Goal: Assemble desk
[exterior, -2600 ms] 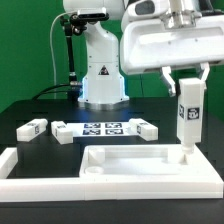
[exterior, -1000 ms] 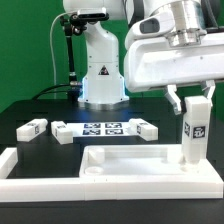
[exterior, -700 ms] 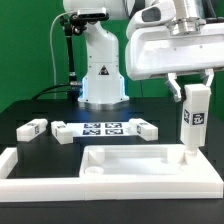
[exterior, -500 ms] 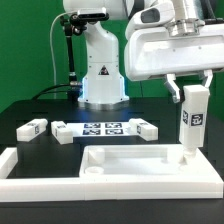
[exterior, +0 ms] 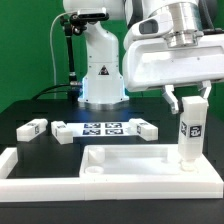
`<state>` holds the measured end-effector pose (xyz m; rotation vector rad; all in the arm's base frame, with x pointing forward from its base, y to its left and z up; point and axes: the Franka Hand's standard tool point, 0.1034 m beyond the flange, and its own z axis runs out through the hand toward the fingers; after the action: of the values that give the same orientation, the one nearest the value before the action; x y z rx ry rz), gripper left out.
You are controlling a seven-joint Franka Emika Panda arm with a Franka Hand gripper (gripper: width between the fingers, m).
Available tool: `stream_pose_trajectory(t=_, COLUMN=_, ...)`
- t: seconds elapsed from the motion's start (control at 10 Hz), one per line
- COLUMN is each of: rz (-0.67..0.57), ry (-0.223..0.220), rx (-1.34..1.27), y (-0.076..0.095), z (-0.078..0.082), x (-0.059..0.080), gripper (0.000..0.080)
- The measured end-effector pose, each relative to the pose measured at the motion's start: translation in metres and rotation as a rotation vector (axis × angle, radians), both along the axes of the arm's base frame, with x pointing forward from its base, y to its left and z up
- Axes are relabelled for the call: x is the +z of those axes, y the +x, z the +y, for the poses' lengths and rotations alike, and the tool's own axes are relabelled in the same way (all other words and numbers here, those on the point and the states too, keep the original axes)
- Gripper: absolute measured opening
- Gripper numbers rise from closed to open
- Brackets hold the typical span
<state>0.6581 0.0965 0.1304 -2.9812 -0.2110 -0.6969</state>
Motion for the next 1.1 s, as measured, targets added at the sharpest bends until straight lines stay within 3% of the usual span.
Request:
stream_pose_trajectory(t=0.6, rz=-0.015, ry=0.003, rx=-0.003, y=-0.001, z=0.0, x=-0.015, gripper=0.029)
stream_pose_trajectory(t=1.1, rz=-0.104, ry=0.014, rx=-0.018, y=-0.007, z=0.0, x=-0.017, gripper=0.029)
